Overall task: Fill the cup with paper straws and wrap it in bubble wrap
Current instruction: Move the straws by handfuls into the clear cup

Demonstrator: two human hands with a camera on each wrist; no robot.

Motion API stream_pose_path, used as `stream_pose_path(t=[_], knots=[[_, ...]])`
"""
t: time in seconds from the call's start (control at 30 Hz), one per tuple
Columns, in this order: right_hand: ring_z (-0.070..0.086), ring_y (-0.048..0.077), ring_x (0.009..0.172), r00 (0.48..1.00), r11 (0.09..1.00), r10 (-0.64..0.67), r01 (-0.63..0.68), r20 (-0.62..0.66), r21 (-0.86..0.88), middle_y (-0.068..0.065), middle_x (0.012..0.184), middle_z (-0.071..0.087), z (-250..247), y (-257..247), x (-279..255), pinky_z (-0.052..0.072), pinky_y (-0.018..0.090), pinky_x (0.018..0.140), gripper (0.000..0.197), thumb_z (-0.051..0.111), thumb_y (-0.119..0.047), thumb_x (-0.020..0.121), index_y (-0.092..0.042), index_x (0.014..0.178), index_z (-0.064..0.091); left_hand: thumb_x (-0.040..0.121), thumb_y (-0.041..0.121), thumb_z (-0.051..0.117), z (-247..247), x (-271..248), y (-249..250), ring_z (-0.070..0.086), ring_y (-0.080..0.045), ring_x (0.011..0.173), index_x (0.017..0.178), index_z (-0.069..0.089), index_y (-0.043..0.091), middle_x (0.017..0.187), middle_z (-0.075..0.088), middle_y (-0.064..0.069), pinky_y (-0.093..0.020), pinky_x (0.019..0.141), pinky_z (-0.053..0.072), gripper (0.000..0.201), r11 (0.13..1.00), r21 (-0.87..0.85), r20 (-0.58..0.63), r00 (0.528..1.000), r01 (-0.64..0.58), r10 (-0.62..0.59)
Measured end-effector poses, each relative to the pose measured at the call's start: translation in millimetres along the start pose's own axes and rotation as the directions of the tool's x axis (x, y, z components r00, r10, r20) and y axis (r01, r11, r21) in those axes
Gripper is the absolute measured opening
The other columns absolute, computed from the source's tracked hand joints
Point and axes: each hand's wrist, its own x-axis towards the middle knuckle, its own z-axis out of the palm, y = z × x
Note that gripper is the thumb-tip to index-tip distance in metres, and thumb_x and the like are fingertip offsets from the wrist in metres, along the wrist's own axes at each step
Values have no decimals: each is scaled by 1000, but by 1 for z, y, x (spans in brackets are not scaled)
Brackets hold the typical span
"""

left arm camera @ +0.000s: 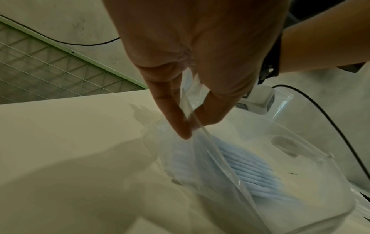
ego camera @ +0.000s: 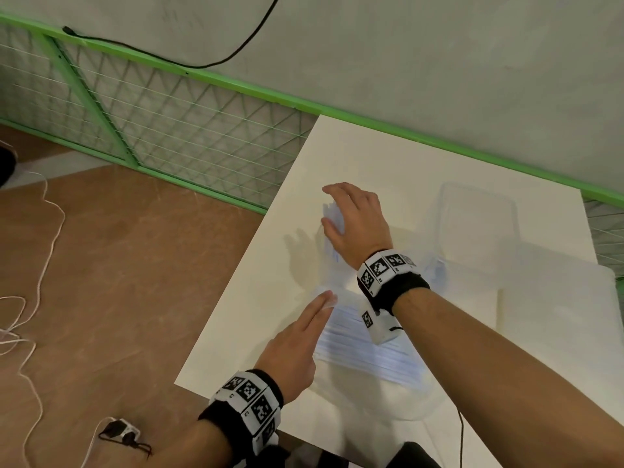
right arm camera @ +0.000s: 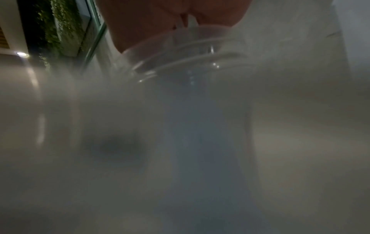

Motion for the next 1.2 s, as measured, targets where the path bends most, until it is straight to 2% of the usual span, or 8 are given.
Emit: stream_pose_path(t=[0.2,0.33,0.47,0.57,0.73,0.93,1.1,1.2], knots=[[54,31,97,993,992,-115,114,-2,-50,1,104,64,11,7,9,34,27,89,31,56,-36,89,-16,111,65,81,-10,46,-1,-2,3,55,-8,111,154,-9,41,153,-23,35,-13,68,34,104,999,18,15,999,45,-45],[55,31,84,989,988,-139,142,-55,61,6,91,61,15,3,9,39,28,80,10,61,-13,86,-7,93,66,80,-11,46,-2,-2,2,57,-10,107,154,-8,39,154,-22,34,-15,69,37,104,999,14,10,999,50,-50],[51,15,81,992,970,27,4,-123,242,4,94,59,-2,-1,12,38,23,70,10,56,-7,89,-8,97,61,79,-11,46,0,-2,-2,53,-9,120,154,-8,39,153,-23,35,-22,80,50,105,1000,-10,9,1000,22,-22],[56,18,84,983,952,137,-98,-120,289,3,94,63,-14,6,16,43,28,75,11,54,-9,91,-11,99,61,79,-12,45,-1,0,-3,52,-10,122,154,-8,40,152,-23,37,-27,82,53,105,1000,-14,-1,1000,9,-9],[55,25,89,989,984,129,-137,73,114,4,94,64,-5,22,9,34,26,76,9,65,-22,91,-13,91,65,78,-12,45,-4,1,-4,53,-11,122,154,-7,40,153,-21,37,-28,79,54,106,1000,-11,-4,1000,-3,3],[54,17,78,985,963,153,-132,-74,236,2,86,65,-18,16,12,37,27,70,16,62,-27,94,-11,92,63,78,-12,45,-1,2,-7,58,-12,111,155,-5,39,153,-21,37,-30,75,55,105,1000,8,4,1000,-6,6],[55,27,85,989,988,135,-139,54,66,9,92,61,-12,23,12,38,31,73,13,60,-22,94,-10,94,64,79,-11,45,0,3,-4,60,-13,103,154,-7,40,152,-22,38,-29,74,54,105,1000,11,-2,1000,15,-15],[50,18,81,981,978,177,-166,-83,127,6,90,61,-17,24,12,34,25,70,14,58,-22,96,-9,96,63,78,-12,45,3,4,-5,60,-15,107,155,-5,39,153,-21,37,-30,76,54,106,1000,6,-8,1000,10,-10]])
